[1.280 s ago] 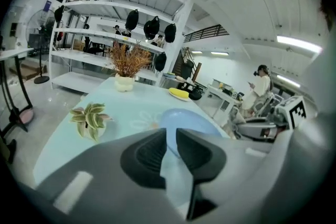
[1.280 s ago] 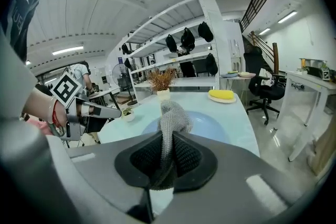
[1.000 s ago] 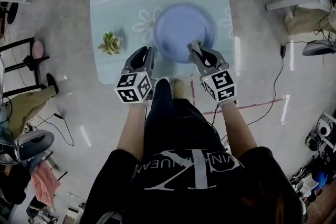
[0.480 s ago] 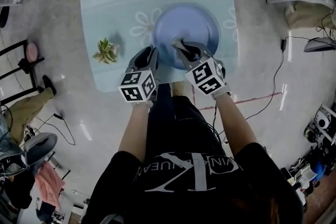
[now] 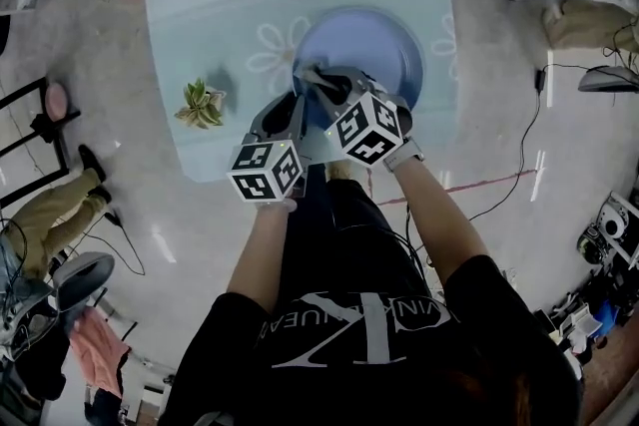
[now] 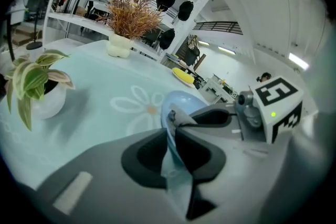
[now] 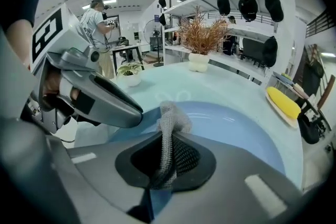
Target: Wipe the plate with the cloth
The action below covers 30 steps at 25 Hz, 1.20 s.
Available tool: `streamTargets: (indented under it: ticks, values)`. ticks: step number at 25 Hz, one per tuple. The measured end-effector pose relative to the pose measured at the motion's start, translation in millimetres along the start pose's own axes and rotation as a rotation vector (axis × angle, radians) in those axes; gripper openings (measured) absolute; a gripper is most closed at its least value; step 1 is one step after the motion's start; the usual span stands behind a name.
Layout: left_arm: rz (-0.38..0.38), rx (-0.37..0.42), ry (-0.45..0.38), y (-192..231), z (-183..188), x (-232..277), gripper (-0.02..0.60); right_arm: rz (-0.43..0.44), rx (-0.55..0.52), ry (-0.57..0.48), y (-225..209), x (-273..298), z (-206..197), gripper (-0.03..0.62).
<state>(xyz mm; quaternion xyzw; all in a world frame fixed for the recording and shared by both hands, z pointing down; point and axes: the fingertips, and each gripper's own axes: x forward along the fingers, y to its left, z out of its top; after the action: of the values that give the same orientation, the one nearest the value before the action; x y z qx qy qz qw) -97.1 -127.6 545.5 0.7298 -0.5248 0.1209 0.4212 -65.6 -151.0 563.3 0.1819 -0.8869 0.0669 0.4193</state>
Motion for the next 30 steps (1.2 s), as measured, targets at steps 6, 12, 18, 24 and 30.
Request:
streamTargets:
  ticks: [6,12,18,24,30]
  values:
    - [-0.016,0.008,0.009,1,0,2,0.0,-0.015,-0.062,0.026,-16,16,9,0.035]
    - [-0.026,0.012,0.015,1,0,1,0.0,-0.086,-0.083,0.061,-51,20,11,0.035]
    - [-0.03,0.012,0.016,1,0,2,0.0,-0.164,-0.045,0.097,-88,14,1,0.034]
    - [-0.031,0.018,0.022,-1,0,1,0.0,-0.266,-0.017,0.159,-118,-5,-22,0.032]
    - [-0.028,0.02,0.023,1,0,1,0.0,-0.342,-0.006,0.23,-133,-25,-51,0.032]
